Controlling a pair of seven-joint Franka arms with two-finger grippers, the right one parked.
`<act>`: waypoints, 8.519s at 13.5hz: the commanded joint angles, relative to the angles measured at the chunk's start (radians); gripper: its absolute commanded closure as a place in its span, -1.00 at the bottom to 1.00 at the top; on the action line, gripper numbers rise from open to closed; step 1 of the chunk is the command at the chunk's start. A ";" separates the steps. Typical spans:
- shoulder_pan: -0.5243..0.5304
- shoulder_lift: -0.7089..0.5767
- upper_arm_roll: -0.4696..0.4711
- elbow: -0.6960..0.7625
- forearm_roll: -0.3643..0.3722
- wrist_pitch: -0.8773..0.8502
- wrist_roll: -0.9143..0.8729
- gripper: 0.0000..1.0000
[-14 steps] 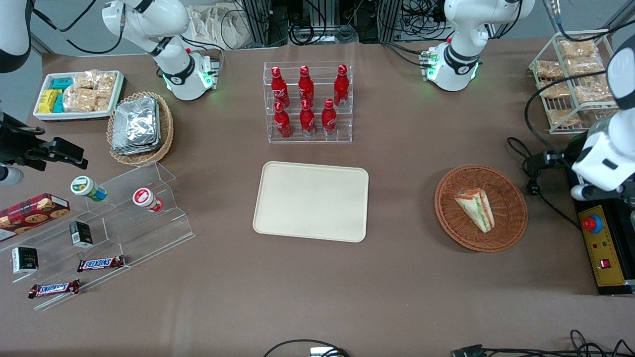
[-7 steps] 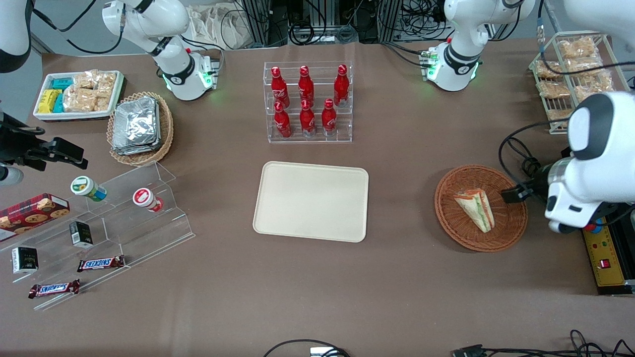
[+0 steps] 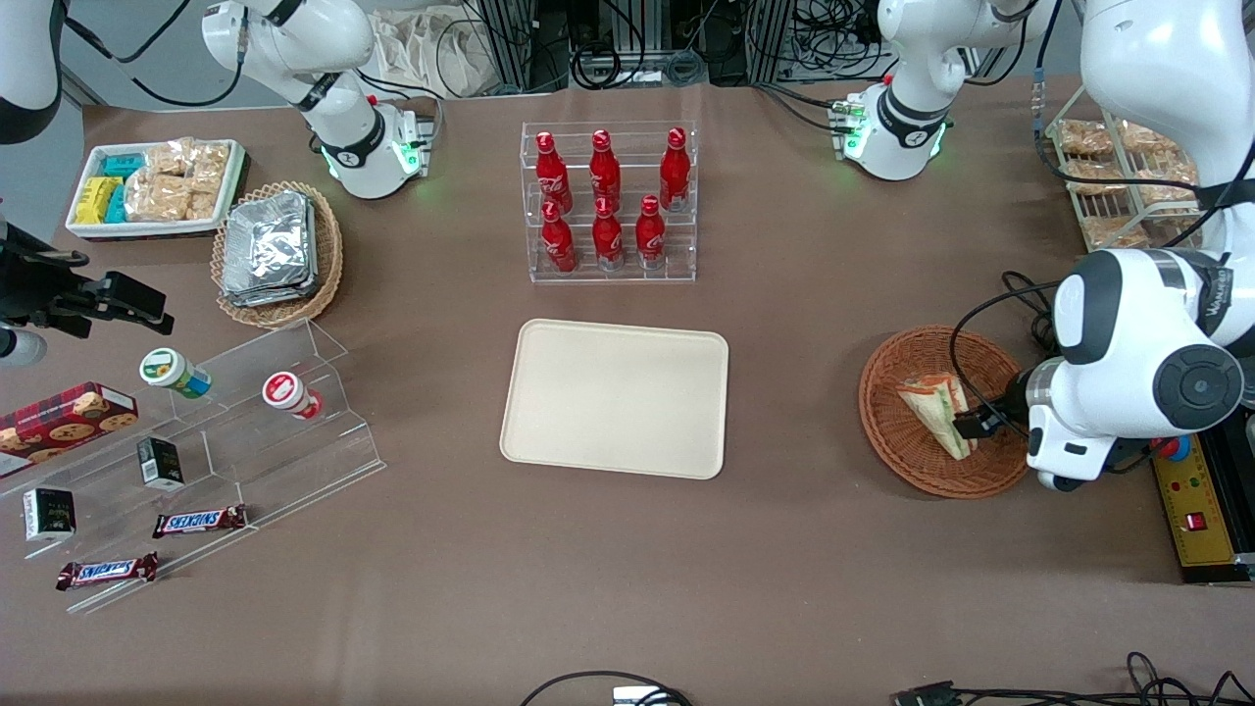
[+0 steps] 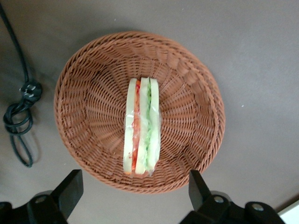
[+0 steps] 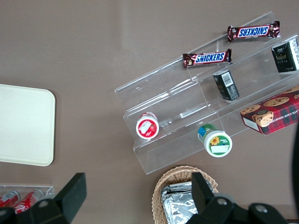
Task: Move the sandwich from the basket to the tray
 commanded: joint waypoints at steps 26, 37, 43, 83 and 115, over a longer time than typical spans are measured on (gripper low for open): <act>0.000 0.074 0.004 -0.228 -0.046 0.302 -0.015 -1.00; 0.013 0.069 0.004 -0.242 -0.046 0.297 0.003 1.00; 0.002 -0.010 0.001 -0.201 -0.038 0.221 0.025 1.00; -0.333 0.373 -0.327 0.189 0.129 0.268 -0.053 1.00; 0.131 -0.257 -0.315 0.192 0.040 -0.343 0.274 -1.00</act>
